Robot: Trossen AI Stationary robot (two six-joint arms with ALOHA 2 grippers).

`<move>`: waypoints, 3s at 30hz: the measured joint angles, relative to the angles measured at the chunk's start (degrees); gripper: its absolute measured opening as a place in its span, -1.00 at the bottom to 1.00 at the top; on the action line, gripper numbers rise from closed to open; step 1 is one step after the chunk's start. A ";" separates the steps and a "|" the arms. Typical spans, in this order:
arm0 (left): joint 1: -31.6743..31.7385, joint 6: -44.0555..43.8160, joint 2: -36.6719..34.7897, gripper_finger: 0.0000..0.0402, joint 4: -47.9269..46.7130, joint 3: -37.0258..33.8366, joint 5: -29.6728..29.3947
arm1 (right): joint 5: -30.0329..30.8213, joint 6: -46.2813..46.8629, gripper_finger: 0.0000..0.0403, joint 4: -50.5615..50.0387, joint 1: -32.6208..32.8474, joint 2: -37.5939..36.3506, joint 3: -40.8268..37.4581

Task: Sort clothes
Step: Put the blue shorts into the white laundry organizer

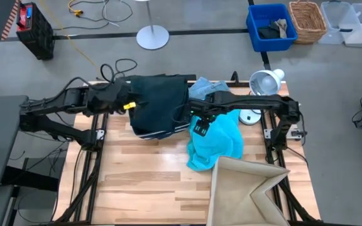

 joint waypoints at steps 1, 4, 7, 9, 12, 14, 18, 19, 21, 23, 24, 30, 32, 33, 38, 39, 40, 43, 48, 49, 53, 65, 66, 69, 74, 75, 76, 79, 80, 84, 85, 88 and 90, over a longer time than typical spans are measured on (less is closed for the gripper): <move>-1.32 0.54 0.04 0.35 0.19 0.00 -0.56 | 0.00 0.24 0.16 0.16 -0.13 0.85 0.00; -4.78 1.07 0.68 0.35 0.91 -0.11 -3.49 | 0.00 0.38 0.16 0.04 -0.32 3.35 0.00; -7.11 -0.74 0.92 0.35 1.08 -0.22 -4.87 | -0.09 0.82 0.16 0.24 -0.97 5.57 -0.86; -8.27 -2.41 0.94 0.35 1.90 -0.22 -5.61 | -0.19 0.80 0.16 0.19 -1.55 6.99 -1.51; -9.85 -4.26 0.98 0.35 2.51 -0.22 -6.88 | -0.33 0.17 0.14 1.71 -2.17 8.02 -2.64; -10.61 -4.60 0.98 0.35 3.66 -0.22 -7.92 | -0.70 0.17 0.09 3.42 -2.60 8.08 -3.97; -11.52 -4.23 0.97 0.35 3.93 -0.22 -8.15 | -2.81 1.84 -0.18 4.62 -3.03 8.13 -7.41; -11.67 -4.18 0.98 0.35 3.78 -0.22 -8.15 | -2.95 2.05 -0.28 4.62 -2.83 8.05 -8.15; -11.81 -3.33 0.98 0.35 3.51 -0.22 -8.15 | -2.97 2.31 -0.53 4.76 -2.30 7.70 -9.37; -11.82 -1.73 0.96 0.35 3.72 -0.22 -8.23 | -2.94 2.55 -0.80 3.95 -1.35 7.20 -9.59; -11.82 -1.19 0.96 0.35 3.74 -0.22 -8.24 | -2.93 2.93 -0.89 3.74 -0.80 6.61 -9.64; -11.50 -1.95 0.82 0.35 4.01 -0.22 -8.28 | -2.05 6.31 -0.96 3.95 2.16 -1.81 -9.64; -11.47 -3.01 0.97 0.35 4.09 -0.22 -8.30 | -1.56 7.07 -0.98 4.02 2.86 -5.83 -9.66; -11.50 -3.50 1.21 0.35 4.05 -0.22 -8.28 | -1.01 7.64 -0.98 4.14 3.27 -8.24 -9.66; -11.42 -3.18 3.28 0.35 4.29 -0.22 -7.95 | 0.74 8.73 -0.99 5.60 6.61 -22.20 -9.64; -11.18 -2.82 3.67 0.35 4.45 -0.22 -7.91 | 0.83 9.57 -0.99 6.02 7.41 -25.09 -9.64; -10.96 -2.31 4.12 0.35 4.47 -0.22 -7.91 | 0.94 10.30 -0.99 6.84 8.38 -28.06 -9.64; -10.12 0.29 6.27 0.35 6.52 -0.23 -7.81 | 1.97 10.13 -0.99 11.42 12.55 -37.53 -9.64; -7.59 3.89 9.55 0.35 14.24 -0.23 -2.54 | 1.06 7.84 -0.99 19.53 21.71 -50.49 -9.57; -7.37 3.89 10.12 0.35 15.65 -0.22 -1.64 | 0.39 7.86 -0.99 21.16 23.53 -52.70 -9.57; -7.28 4.28 12.29 0.35 18.99 -0.22 -1.05 | -3.91 9.13 -0.99 26.33 30.98 -59.53 -9.53; -6.99 2.42 17.86 0.35 20.65 -0.22 0.99 | -19.20 19.41 -0.99 28.86 51.10 -61.57 -9.53; -6.85 2.11 17.94 0.35 20.71 -0.22 0.97 | -19.31 20.55 -0.99 28.52 52.14 -60.89 -9.53; -6.48 0.79 18.29 0.35 20.93 -0.22 0.72 | -19.32 23.31 -0.99 26.66 54.71 -57.78 -9.51; -5.97 -1.14 18.63 0.35 20.82 -0.26 0.70 | -19.65 24.10 -0.99 21.74 57.04 -49.67 -9.55; -5.93 -1.14 18.55 0.35 20.92 -0.26 0.68 | -19.82 23.79 -0.99 20.91 57.09 -48.00 -9.58; -5.84 -1.12 18.49 0.35 21.01 -0.26 0.70 | -19.96 23.14 -0.99 20.39 57.08 -46.49 -9.62; -5.75 -0.84 18.63 0.35 20.81 -0.26 0.68 | -19.93 21.96 -0.99 21.33 57.06 -42.63 -9.64; -5.63 -0.85 18.64 0.35 20.79 -0.26 0.68 | -19.91 22.02 -0.99 21.73 57.00 -41.45 -9.64; -5.42 -2.02 18.53 0.35 20.97 -0.26 0.70 | -19.93 23.56 -0.99 22.70 56.41 -36.03 -9.53; -5.44 -2.04 18.55 0.35 20.95 -0.26 0.70 | -19.94 24.29 -0.99 22.52 56.41 -34.39 -9.53; -5.44 -1.88 18.59 0.35 20.75 -0.26 1.18 | -19.93 26.53 -0.99 22.69 56.68 -29.51 -9.53; -5.44 -0.78 18.55 0.35 20.74 -0.26 1.83 | -19.93 27.77 -0.99 23.02 56.20 -26.18 -9.53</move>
